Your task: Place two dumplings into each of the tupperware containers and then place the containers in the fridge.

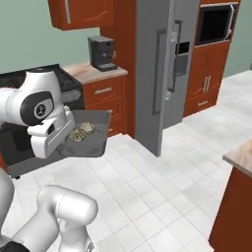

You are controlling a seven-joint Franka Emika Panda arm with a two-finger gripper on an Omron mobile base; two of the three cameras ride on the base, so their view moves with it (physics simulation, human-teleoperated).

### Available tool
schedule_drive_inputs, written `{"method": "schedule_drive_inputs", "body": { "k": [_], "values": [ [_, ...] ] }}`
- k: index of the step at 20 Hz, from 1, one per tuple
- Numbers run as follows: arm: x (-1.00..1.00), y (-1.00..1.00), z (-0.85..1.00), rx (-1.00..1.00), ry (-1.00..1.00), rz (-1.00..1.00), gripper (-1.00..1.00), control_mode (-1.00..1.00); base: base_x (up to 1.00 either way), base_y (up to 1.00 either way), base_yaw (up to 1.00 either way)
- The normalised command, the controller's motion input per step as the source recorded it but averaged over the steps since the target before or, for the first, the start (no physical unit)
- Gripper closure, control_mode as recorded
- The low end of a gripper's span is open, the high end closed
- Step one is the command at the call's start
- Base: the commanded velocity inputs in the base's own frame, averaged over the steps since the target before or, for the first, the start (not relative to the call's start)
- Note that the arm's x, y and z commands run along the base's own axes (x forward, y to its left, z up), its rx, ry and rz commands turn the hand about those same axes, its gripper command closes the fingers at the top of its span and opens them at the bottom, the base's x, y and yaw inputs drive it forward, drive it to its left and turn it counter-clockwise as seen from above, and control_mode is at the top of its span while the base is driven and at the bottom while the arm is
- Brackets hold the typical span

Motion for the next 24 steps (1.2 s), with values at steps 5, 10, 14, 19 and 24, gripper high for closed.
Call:
{"method": "schedule_drive_inputs", "body": {
  "k": [5,10,14,19,24],
  "values": [
    [0.00,0.00,0.00,0.00,0.00,0.00,1.00,1.00,1.00,0.03,-0.37],
    [0.00,0.00,0.00,0.00,0.00,0.00,1.00,1.00,1.00,-0.40,-0.31],
    [0.00,0.00,0.00,0.00,0.00,0.00,1.00,1.00,1.00,-0.37,-0.30],
    [0.00,0.00,0.00,0.00,0.00,0.00,1.00,1.00,1.00,0.40,-0.44],
    [0.00,0.00,0.00,0.00,0.00,0.00,1.00,1.00,1.00,0.83,-0.53]
  ]
}}
